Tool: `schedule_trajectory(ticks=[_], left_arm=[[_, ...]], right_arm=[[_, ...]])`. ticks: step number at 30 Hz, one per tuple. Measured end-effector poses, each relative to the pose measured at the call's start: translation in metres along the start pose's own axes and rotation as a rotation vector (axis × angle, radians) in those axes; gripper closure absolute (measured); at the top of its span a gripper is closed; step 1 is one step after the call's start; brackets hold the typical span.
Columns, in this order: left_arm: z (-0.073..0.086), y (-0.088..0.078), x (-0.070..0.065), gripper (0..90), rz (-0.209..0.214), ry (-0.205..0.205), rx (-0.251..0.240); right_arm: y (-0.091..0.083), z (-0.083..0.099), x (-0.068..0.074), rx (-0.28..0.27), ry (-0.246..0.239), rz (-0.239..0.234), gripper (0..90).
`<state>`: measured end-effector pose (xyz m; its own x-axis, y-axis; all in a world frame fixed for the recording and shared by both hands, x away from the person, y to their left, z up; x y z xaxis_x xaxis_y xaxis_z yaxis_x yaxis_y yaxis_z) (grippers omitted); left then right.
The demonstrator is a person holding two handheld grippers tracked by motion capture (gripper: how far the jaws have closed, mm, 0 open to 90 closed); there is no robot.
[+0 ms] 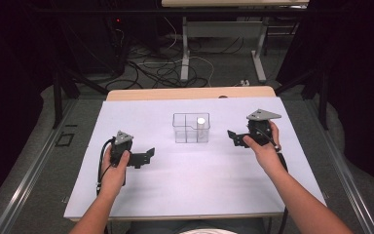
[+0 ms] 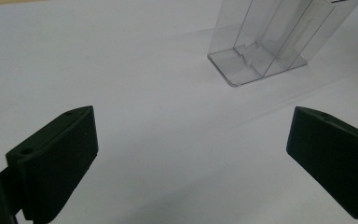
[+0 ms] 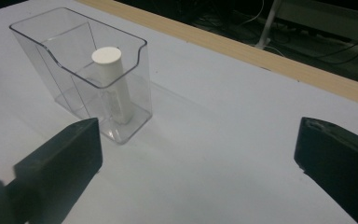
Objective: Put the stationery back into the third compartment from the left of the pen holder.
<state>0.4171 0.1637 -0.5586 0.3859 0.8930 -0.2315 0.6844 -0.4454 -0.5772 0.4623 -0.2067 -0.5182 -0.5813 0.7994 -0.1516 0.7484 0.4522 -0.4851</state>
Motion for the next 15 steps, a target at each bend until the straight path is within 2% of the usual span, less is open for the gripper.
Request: schedule_trajectory(ticks=[5,15], left_arm=[[0.000,0.000,0.001,1.8,-0.002,-0.009,-0.001],[0.001,0.000,0.004,1.8,-0.011,-0.002,0.004]], right_arm=[[-0.005,0.017,-0.007,0.012,0.023,0.011,0.0],[-0.009,0.050,-0.022,0.045,0.069,0.039,0.0]])
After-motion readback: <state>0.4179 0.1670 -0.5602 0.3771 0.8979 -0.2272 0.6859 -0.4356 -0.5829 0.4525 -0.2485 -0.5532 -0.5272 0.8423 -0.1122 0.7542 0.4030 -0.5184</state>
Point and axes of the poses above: each handheld gripper's, and its own axes: y roughly forward along the jaws, z roughly out of its underside, x roughly to its left, the point moved 7 cm from there along y, roughly forward along the jaws, and after that the axes turned 8 degrees about -y, right-handed, at the moved point
